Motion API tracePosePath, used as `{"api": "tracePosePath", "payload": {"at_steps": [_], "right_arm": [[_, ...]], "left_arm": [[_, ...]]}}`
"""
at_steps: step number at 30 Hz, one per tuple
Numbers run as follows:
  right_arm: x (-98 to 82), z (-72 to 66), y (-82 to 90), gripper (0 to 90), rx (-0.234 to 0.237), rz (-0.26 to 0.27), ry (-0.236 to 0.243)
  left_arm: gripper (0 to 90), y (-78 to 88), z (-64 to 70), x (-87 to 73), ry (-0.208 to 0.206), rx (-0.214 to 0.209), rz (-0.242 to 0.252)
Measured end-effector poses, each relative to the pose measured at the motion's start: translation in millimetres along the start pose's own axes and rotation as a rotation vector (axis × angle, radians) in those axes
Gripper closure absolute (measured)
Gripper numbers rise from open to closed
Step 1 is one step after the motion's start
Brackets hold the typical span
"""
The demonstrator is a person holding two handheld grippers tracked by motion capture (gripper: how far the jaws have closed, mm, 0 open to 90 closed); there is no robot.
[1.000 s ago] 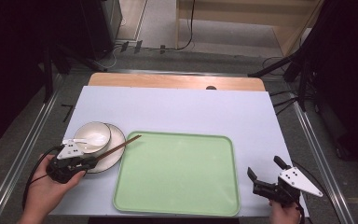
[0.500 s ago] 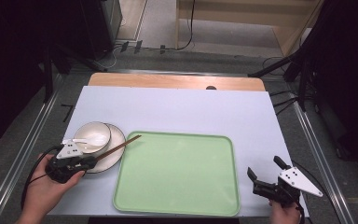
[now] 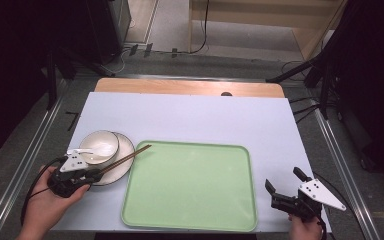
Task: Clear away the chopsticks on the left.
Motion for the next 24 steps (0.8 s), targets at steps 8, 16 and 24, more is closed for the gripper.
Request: {"api": "tracePosePath", "payload": {"at_steps": [8, 16, 24], "right_arm": [[0.0, -0.5, 0.1, 0.0, -0.001, -0.002, 0.003], [-0.1, -0.6, 0.3, 0.0, 0.001, -0.002, 0.002], [0.1, 0.2, 0.5, 0.0, 0.003, 0.002, 0.0]], "left_arm": [[77.2, -10.6, 9.4, 4.5, -0.028, -0.023, -0.035], [83.6, -22.6, 14.7, 9.1, -0.054, -0.036, -0.077], [85.3, -12.2, 21.5, 13.7, -0.027, -0.057, -0.048]]}}
Point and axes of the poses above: each handheld gripper's, and its own axes: y roughly backward along the jaws, x roughly out of its top, z roughly to its right, the point moved 7 cm from there along -y, roughly forward along the jaws, and after that the axes turned 1 degree about x, right-handed, at the moved point
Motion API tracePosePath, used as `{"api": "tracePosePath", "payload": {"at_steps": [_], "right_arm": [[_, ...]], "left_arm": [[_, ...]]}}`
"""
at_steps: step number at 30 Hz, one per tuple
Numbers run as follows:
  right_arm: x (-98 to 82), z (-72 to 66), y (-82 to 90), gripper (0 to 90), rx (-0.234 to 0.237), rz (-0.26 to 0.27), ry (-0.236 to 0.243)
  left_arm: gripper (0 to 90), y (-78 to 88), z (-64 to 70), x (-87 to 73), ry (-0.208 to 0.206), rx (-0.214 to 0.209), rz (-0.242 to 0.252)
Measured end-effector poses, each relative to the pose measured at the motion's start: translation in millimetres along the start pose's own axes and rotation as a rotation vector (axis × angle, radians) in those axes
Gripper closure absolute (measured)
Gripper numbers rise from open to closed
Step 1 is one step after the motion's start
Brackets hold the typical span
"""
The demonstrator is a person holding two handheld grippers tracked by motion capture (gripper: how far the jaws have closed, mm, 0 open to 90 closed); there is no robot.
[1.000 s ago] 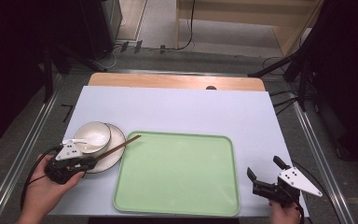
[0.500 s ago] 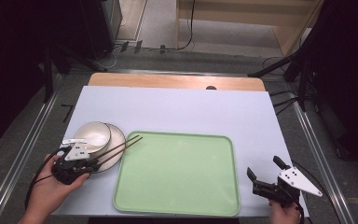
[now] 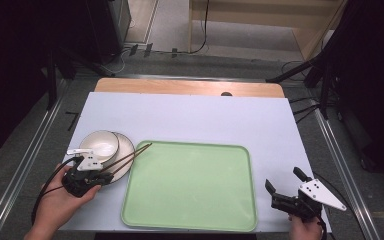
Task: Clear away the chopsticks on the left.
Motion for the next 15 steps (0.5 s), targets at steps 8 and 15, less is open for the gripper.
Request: {"api": "tracePosePath", "payload": {"at_steps": [8, 15], "right_arm": [[0.4, -0.5, -0.2, 0.0, 0.0, 0.0, -0.002], [0.3, -0.8, -0.5, 0.0, 0.003, 0.001, -0.002]], "left_arm": [[85.2, 6.4, 38.6, 22.0, -0.015, -0.042, 0.045], [85.2, -16.0, 80.4, 40.9, 0.042, -0.124, 0.076]]}}
Point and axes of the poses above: each handheld gripper's, and its own axes: y roughly backward along the jaws, x roughly out of its top, z roughly to its right, the point moved 7 cm from there along -y, roughly forward along the jaws, and after that the axes turned 1 degree about x, right-handed, at the moved point
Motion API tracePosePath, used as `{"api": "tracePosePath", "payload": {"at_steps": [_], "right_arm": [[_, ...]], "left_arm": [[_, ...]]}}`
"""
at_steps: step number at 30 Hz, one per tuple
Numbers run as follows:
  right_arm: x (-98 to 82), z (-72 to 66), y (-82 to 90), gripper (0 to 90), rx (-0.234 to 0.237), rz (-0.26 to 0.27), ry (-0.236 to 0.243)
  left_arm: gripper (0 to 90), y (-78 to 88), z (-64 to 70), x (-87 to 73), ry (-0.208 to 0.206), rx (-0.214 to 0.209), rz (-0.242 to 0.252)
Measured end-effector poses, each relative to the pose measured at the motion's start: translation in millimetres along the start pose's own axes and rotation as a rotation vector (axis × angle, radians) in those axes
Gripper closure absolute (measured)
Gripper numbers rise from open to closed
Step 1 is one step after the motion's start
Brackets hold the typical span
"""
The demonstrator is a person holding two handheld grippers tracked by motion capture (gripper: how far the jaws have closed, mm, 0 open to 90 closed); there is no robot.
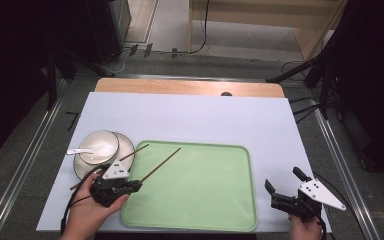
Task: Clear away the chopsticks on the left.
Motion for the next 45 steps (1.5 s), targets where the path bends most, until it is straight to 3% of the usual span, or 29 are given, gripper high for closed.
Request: {"api": "tracePosePath", "payload": {"at_steps": [4, 11, 35, 42, 45], "right_arm": [[-0.2, 1.5, 0.8, 0.0, 0.001, 0.002, 0.004], [-0.4, 4.0, 1.5, 0.0, 0.001, 0.006, -0.006], [-0.5, 3.6, 1.2, 0.0, 0.001, 0.004, -0.008], [-0.5, 3.8, 0.9, 0.0, 0.001, 0.004, -0.006], [-0.5, 3.6, 1.1, 0.0, 0.001, 0.004, -0.008]], "left_arm": [[85.1, -15.0, 7.5, 1.7, 0.064, -0.011, 0.016], [85.1, -24.2, 6.3, -2.9, 0.113, 0.014, 0.011], [84.7, -34.3, 1.3, -5.7, 0.139, 0.019, 0.009], [79.1, -35.7, 1.1, -6.4, 0.14, 0.019, 0.001], [82.8, -35.3, 1.5, -3.1, 0.145, 0.015, 0.015]]}}
Point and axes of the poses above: each handheld gripper's, and its own axes: y roughly backward along the jaws, x roughly out of its top, z roughly to its right, the point moved 7 cm from there along -y, roughly forward along the jaws, and after that the axes turned 1 degree about x, right-handed, at the moved point
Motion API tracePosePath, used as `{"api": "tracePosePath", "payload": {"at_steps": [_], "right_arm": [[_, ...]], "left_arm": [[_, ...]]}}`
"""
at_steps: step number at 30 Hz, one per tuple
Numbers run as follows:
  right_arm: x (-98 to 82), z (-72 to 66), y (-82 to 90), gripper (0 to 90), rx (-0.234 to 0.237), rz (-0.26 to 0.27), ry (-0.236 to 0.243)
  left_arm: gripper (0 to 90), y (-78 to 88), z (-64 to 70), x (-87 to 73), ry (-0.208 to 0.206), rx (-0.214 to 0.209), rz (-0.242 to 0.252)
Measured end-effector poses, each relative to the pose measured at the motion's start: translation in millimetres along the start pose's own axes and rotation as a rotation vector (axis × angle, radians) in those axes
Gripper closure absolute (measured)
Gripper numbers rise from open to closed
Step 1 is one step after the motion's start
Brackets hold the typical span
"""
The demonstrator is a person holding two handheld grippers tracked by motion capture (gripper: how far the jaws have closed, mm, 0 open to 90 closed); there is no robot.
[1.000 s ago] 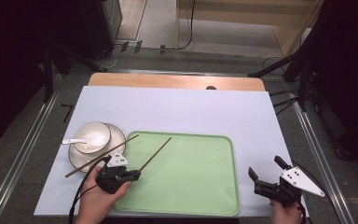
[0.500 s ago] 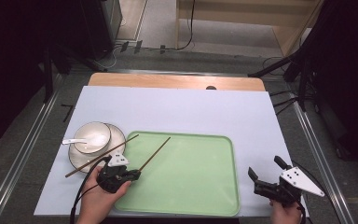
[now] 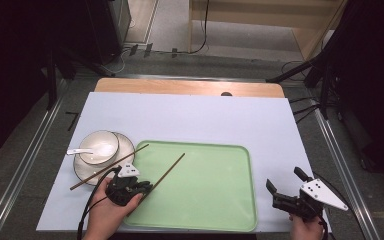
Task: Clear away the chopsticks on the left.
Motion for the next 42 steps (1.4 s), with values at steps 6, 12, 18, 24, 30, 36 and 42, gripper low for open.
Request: {"api": "tracePosePath", "payload": {"at_steps": [6, 12, 18, 24, 30, 36, 42], "right_arm": [[0.1, -0.7, -0.9, 0.0, 0.004, 0.0, 0.001], [0.0, -0.7, -0.9, 0.0, 0.005, 0.0, -0.002], [-0.3, 0.5, -0.1, 0.0, 0.007, 0.003, -0.008], [-0.3, -0.2, -0.4, 0.0, 0.012, 0.002, -0.009], [0.1, -1.3, -0.7, 0.0, 0.013, 0.002, -0.003], [-0.1, -1.1, -0.8, 0.0, 0.013, 0.002, -0.005], [-0.5, -0.5, -1.0, 0.0, 0.013, 0.0, -0.006]], "left_arm": [[90.0, -11.7, 10.9, 16.8, -0.04, -0.019, -0.007], [90.0, -38.9, 17.4, 43.0, -0.069, -0.012, -0.019], [90.0, -57.8, 14.0, 58.5, -0.047, 0.019, -0.014], [90.0, -61.5, 4.2, 59.3, -0.027, 0.051, -0.014], [90.0, -54.6, -9.9, 58.3, 0.001, 0.088, -0.001], [90.0, -47.3, -25.3, 52.8, 0.038, 0.122, 0.007], [90.0, -39.6, -37.9, 44.5, 0.071, 0.143, 0.017]]}}
Point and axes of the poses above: each handheld gripper's, and its own axes: y roughly backward along the jaws, x roughly out of its top, z roughly to its right, the point moved 7 cm from there along -y, roughly forward along the jaws, and after that the axes turned 1 degree about x, right-handed, at the moved point
